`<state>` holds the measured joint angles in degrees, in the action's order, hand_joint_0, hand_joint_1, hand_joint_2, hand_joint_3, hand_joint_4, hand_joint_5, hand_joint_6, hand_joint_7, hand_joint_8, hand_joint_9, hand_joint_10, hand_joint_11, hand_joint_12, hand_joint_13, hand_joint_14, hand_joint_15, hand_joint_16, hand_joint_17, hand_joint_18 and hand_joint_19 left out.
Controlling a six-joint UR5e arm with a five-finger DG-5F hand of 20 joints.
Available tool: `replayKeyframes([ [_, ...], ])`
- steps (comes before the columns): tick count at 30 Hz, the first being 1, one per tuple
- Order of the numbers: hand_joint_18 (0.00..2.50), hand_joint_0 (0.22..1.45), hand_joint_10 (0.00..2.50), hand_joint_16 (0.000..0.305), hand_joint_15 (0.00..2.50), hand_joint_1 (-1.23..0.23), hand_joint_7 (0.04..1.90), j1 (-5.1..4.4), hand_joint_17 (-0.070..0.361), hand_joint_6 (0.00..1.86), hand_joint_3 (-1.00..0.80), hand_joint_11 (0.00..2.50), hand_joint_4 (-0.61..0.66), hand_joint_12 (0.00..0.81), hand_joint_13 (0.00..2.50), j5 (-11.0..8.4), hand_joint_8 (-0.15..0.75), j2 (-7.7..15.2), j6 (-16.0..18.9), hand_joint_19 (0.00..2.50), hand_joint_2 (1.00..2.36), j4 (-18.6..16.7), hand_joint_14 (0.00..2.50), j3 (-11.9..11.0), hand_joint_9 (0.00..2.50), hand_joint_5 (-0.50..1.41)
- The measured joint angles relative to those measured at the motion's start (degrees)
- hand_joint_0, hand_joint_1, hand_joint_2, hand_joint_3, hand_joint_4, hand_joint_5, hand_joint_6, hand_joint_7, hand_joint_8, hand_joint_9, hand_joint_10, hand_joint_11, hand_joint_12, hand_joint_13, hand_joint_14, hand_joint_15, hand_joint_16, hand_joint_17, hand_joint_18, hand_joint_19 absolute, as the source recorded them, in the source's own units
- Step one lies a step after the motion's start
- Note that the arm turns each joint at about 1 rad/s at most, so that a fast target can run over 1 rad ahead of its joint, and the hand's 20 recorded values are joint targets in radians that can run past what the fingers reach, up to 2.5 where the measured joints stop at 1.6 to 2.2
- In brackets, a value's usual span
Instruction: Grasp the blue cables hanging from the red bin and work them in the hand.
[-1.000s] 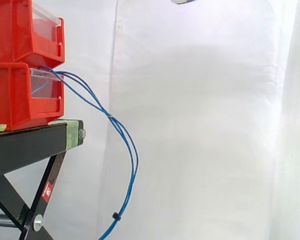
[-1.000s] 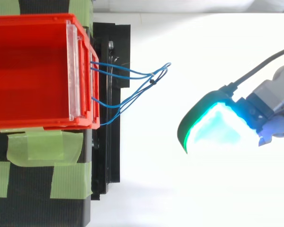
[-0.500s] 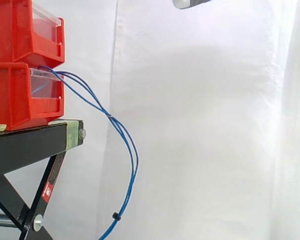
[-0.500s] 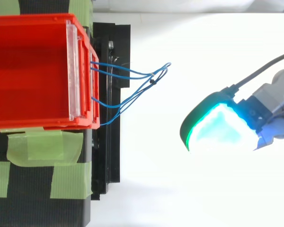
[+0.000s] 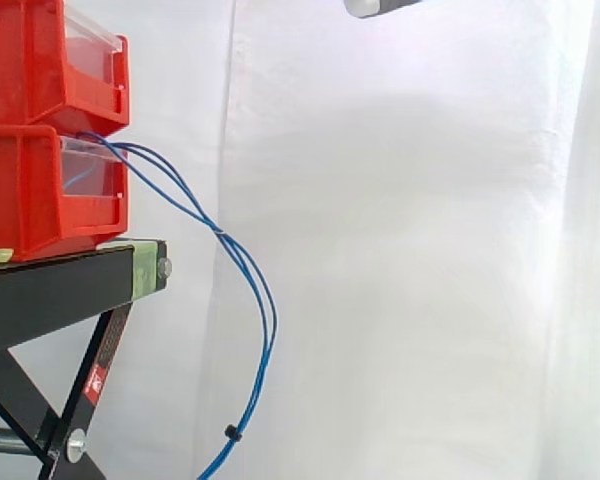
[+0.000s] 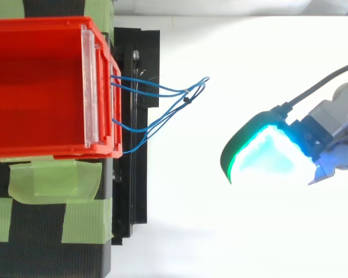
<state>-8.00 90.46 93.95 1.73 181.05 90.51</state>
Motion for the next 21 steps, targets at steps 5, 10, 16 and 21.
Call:
replayKeyframes([
  [5, 0.09, 0.85, 0.0, 0.04, 0.13, -0.56, 0.66, -0.05, 0.089, 0.0, -0.87, 0.03, 0.26, 0.322, 0.23, 0.0, 0.315, 0.0, 0.21, 0.02, 1.01, 0.0, 0.0, 0.0, 0.35, -0.16],
  [10, 0.09, 0.85, 0.0, 0.04, 0.14, -0.55, 0.66, -0.07, 0.089, 0.01, -0.87, 0.03, 0.26, 0.322, 0.24, -0.97, 0.317, 0.0, 0.77, 0.02, 1.01, 0.43, 0.0, 0.01, 0.35, -0.16],
  [16, 0.1, 0.85, 0.0, 0.039, 0.14, -0.55, 0.66, -0.08, 0.089, 0.01, -0.87, 0.04, 0.26, 0.324, 0.25, -2.34, 0.319, 0.05, 0.78, 0.03, 1.0, 1.43, 0.0, 0.03, 0.36, -0.16],
  [21, 0.11, 0.86, 0.0, 0.039, 0.14, -0.55, 0.66, -0.1, 0.089, 0.01, -0.87, 0.03, 0.27, 0.323, 0.26, -2.4, 0.319, 0.08, 0.42, 0.03, 1.0, 1.34, 0.0, 0.03, 0.36, -0.16],
])
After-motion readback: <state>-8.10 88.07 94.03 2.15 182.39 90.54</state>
